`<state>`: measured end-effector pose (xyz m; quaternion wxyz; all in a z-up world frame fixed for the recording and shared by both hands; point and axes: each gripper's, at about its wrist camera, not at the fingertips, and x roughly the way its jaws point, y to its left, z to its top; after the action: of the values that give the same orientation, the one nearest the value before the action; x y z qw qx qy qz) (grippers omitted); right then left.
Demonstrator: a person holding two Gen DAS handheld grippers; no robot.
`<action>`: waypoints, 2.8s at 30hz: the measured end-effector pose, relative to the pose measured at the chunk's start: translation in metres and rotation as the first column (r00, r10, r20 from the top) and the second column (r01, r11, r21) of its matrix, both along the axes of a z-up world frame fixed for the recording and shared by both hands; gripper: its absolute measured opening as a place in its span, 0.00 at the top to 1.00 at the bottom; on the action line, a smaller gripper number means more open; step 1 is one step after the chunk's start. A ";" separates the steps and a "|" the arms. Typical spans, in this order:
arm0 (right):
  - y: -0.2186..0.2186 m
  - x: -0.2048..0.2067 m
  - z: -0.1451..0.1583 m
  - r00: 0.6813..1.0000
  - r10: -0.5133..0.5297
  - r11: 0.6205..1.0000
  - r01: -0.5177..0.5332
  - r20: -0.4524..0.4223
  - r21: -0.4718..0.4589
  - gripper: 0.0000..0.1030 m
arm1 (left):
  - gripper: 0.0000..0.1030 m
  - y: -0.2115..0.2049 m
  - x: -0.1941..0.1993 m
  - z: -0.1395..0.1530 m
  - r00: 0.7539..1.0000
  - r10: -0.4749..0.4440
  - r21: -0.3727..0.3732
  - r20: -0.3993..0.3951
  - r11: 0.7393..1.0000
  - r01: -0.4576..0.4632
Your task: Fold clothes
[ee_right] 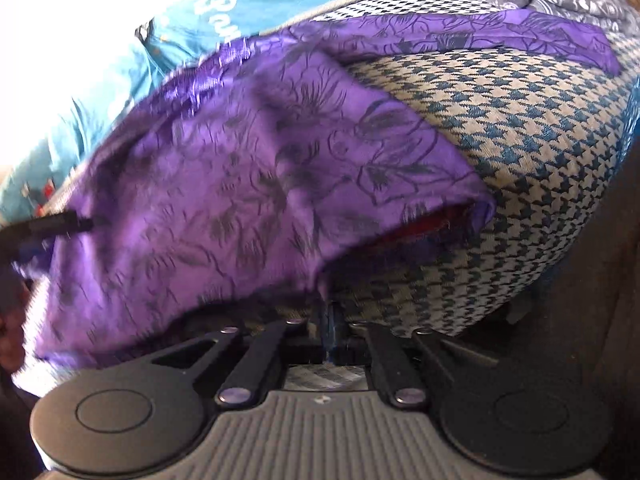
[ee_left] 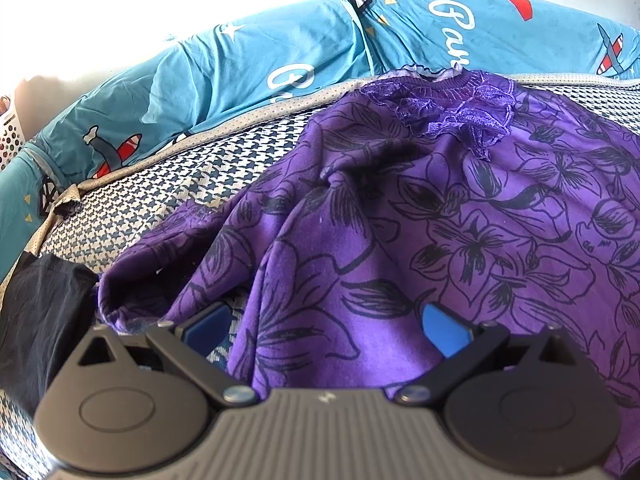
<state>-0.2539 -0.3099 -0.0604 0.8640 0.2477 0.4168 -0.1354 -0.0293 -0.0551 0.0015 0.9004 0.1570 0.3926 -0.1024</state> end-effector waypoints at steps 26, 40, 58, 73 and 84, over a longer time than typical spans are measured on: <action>0.082 0.052 0.008 0.930 0.368 0.899 -0.352 0.015 -0.262 0.68 | 0.00 -0.008 0.001 -0.004 1.000 -0.003 0.023 -0.017 1.000 0.004; 0.097 0.050 -0.015 0.870 0.484 0.875 -0.480 -0.101 0.062 0.65 | 0.00 -0.009 -0.001 -0.005 1.000 -0.005 0.023 -0.017 1.000 0.005; 0.106 0.041 0.004 0.886 0.461 0.887 -0.462 -0.046 -0.007 0.64 | 0.00 -0.001 -0.001 -0.002 1.000 0.026 0.012 -0.011 1.000 -0.026; 0.106 0.043 0.005 0.889 0.457 0.889 -0.458 -0.033 -0.001 0.64 | 0.00 0.005 0.001 0.003 0.997 0.075 -0.006 0.024 0.997 -0.075; 0.099 0.056 0.014 0.889 0.458 0.889 -0.458 0.002 -0.021 0.63 | 0.01 0.017 0.006 0.006 0.992 0.122 -0.028 0.044 0.992 -0.121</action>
<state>-0.1984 -0.2113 -0.0468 0.8755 0.1343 0.4590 0.0688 -0.0231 -0.0384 0.0077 0.9157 0.1236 0.3793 -0.0487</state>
